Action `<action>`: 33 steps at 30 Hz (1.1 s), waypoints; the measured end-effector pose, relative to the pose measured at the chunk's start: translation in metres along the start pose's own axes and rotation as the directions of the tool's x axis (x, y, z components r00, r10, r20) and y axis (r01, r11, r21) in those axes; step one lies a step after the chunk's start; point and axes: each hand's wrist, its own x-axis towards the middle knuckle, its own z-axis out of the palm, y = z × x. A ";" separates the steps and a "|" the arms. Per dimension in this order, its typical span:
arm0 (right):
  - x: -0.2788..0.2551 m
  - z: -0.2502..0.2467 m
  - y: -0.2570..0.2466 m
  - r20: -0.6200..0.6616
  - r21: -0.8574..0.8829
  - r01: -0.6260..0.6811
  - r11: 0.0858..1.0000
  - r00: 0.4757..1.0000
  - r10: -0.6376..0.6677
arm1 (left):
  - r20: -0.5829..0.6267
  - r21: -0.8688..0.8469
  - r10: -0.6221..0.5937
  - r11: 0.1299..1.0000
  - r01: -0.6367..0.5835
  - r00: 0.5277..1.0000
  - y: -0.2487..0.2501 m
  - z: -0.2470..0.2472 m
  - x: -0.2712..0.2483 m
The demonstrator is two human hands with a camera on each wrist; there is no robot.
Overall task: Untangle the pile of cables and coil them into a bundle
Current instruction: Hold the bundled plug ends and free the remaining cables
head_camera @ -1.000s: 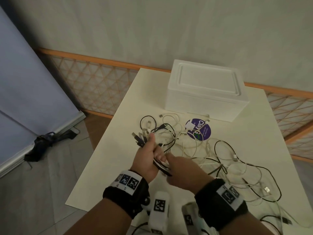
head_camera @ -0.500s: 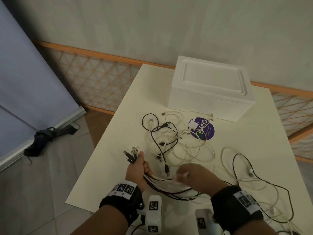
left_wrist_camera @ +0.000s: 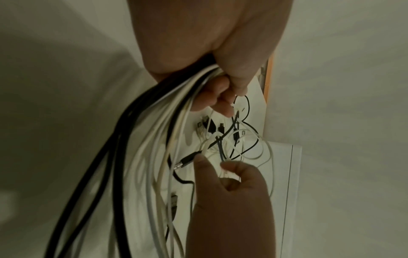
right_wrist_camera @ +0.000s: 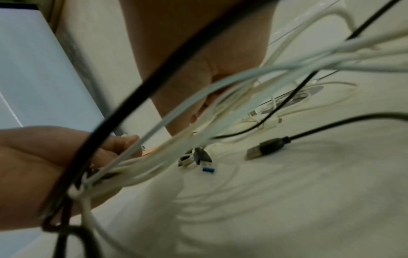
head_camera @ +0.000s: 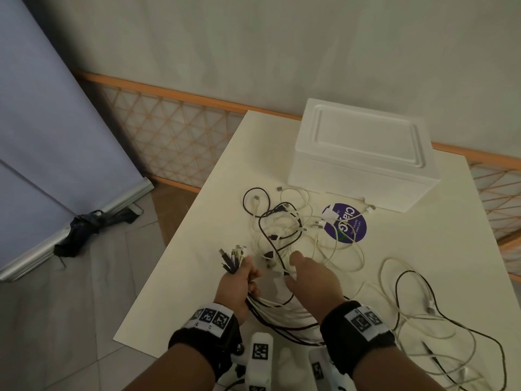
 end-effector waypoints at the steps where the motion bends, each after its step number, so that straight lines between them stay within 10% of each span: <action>1: 0.003 0.000 0.001 0.012 -0.020 0.007 1.000 1.000 -0.007 | 0.007 0.012 -0.002 1.000 0.002 1.000 0.000 0.002 0.000; 14: 0.002 0.006 0.010 0.192 -0.339 0.398 0.853 0.916 -0.351 | 0.096 0.334 0.002 0.942 -0.034 0.995 -0.003 0.032 0.023; 22: -0.011 0.001 0.030 0.270 -0.211 0.363 0.908 0.914 -0.303 | 0.031 0.410 0.057 0.910 -0.065 0.998 0.002 0.046 0.020; 29: -0.029 -0.092 0.047 -0.322 0.438 0.288 0.852 0.935 -0.150 | 0.143 0.229 0.019 0.972 -0.051 0.990 0.024 0.039 0.008; 33: -0.036 -0.121 0.035 -0.377 0.602 0.343 0.721 0.918 -0.122 | 0.245 0.166 -0.013 0.986 -0.028 0.969 0.026 0.049 -0.012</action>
